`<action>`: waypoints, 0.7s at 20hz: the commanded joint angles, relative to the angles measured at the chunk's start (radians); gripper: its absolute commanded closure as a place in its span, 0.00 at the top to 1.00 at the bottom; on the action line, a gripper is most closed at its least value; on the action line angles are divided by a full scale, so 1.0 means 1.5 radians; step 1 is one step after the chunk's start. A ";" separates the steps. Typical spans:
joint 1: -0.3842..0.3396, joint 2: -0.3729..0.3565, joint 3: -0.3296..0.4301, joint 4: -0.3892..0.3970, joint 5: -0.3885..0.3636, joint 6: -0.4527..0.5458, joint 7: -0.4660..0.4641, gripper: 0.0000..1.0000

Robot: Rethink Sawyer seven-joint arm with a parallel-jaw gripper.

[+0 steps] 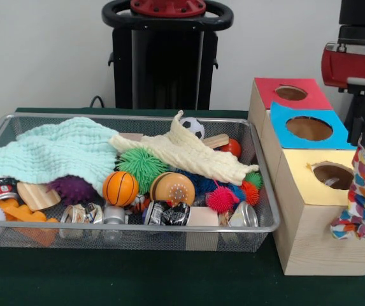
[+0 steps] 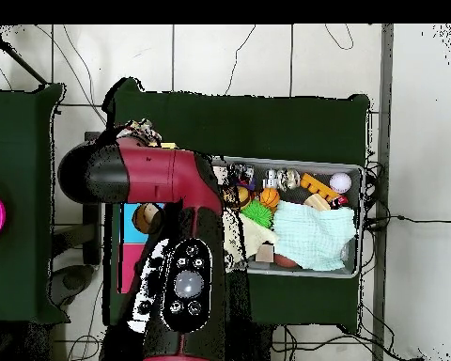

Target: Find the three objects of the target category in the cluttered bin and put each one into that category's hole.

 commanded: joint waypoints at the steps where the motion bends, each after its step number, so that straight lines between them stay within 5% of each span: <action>1: -0.032 -0.018 0.081 0.072 -0.022 0.098 -0.046 0.00; 14: -0.035 -0.048 0.088 0.083 -0.031 0.134 -0.041 0.00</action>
